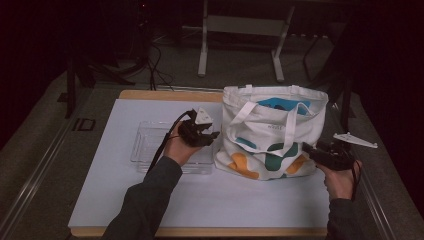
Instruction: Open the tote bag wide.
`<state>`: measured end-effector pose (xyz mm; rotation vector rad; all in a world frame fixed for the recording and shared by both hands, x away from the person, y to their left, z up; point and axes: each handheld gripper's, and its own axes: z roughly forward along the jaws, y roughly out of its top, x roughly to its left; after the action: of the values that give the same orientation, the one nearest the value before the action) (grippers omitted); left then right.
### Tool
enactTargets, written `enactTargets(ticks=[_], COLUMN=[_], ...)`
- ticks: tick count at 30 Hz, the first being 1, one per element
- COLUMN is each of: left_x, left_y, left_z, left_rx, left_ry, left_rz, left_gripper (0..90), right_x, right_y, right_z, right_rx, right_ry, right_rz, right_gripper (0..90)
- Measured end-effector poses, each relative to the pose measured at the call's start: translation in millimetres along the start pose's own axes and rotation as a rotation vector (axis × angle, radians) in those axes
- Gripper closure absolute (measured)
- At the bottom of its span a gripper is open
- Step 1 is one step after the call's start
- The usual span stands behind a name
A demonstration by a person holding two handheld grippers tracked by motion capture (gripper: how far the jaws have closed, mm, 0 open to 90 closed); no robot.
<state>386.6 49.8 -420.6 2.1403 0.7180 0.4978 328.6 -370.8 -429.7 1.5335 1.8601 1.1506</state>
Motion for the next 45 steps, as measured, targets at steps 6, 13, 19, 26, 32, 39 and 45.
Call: enactTargets(ticks=[6,13,19,26,32,39,45], left_x=[7.4,11.9,6.4,2.4,-0.9,-6.1,-8.8], left_y=[13.8,28.8,37.5,38.3,39.7,41.2,43.1], left_z=[12.2,25.0,28.6,26.4,25.8,25.4,24.3], left_rx=[-0.009,-0.029,-0.048,-0.059,-0.056,-0.063,-0.067], left_ry=[0.005,-0.016,0.003,-0.003,0.004,0.003,0.002], left_rz=[-0.002,-0.041,-0.030,-0.014,0.003,0.018,0.024], left_gripper=[61.5,59.8,70.9,86.5,86.5,86.6,86.8], right_x=[-1.5,-2.2,-4.1,-11.3,-19.1,-17.8,-18.2], right_y=[0.8,2.7,4.7,6.6,7.7,8.3,7.2], right_z=[-0.4,-1.6,-3.1,-0.8,10.0,20.2,23.3], right_rx=[0.002,0.009,0.002,-0.008,-0.007,0.015,0.012], right_ry=[0.006,0.009,0.016,0.030,0.068,0.082,0.068], right_rz=[0.000,-0.014,-0.007,0.044,0.153,0.210,0.245], right_gripper=[35.4,35.5,35.6,35.5,36.5,48.3,69.4])
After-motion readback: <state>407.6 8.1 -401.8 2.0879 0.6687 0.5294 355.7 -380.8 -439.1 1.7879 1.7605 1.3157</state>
